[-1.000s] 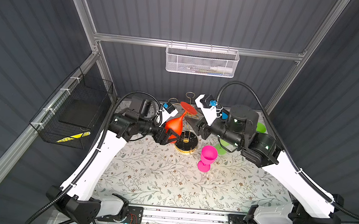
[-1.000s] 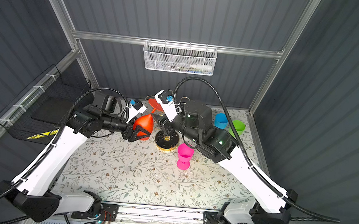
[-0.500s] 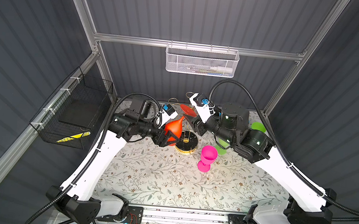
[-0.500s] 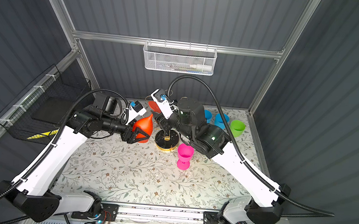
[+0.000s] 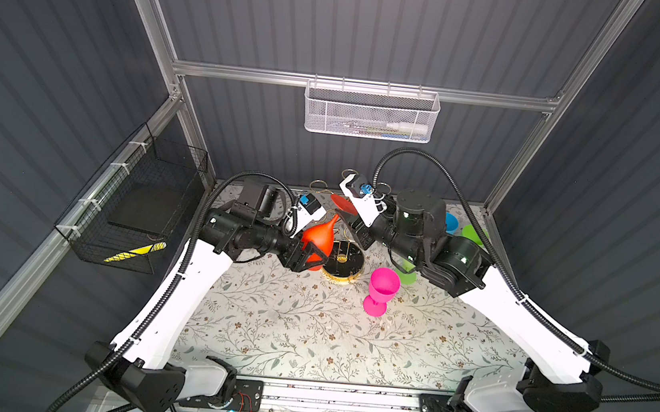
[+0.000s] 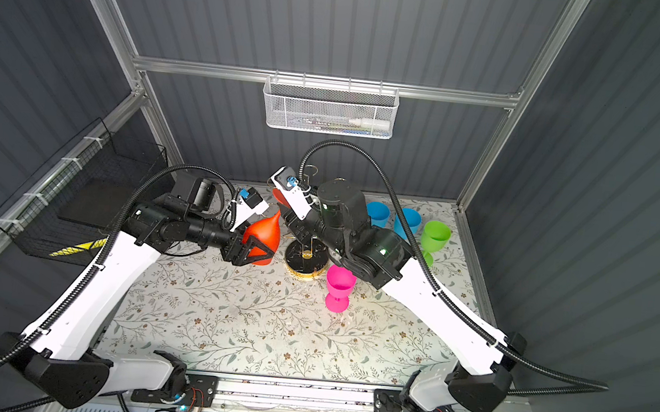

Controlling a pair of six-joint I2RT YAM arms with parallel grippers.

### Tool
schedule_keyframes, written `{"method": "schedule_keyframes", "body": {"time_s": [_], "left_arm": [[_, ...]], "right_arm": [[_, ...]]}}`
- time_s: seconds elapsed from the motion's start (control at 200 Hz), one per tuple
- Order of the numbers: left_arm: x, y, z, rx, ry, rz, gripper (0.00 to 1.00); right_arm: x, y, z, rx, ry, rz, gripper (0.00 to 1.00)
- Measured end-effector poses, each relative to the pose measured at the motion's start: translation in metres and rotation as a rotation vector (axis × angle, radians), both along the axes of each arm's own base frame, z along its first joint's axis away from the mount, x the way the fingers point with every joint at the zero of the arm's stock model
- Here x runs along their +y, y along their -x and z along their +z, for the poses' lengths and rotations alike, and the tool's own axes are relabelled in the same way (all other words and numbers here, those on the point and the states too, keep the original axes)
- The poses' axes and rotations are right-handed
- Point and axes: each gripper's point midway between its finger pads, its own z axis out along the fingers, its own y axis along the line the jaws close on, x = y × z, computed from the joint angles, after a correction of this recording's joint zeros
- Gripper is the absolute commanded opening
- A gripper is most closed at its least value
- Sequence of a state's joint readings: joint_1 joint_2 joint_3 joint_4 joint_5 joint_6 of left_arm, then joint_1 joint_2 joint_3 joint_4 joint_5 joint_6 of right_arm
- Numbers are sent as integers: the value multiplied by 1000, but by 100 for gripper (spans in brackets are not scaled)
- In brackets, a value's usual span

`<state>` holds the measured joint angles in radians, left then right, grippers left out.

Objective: Take the wine glass off the wine glass rack
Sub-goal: 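Close the left gripper on the red glass bowl while the right gripper holds the foot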

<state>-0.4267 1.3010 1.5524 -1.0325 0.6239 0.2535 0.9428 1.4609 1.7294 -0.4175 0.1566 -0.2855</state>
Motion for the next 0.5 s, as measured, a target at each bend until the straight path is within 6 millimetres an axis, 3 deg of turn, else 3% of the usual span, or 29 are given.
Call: {"method": "schedule_keyframes", "body": {"time_s": [0.085,0.5], "left_arm": [[0,0,0,-1,0,1,63],[1,3,-2,15,-4,-1,66]], "right_arm": [[3,2,-1,-4,11,17,24],[1,1,-6,-27,64,18,0]]}}
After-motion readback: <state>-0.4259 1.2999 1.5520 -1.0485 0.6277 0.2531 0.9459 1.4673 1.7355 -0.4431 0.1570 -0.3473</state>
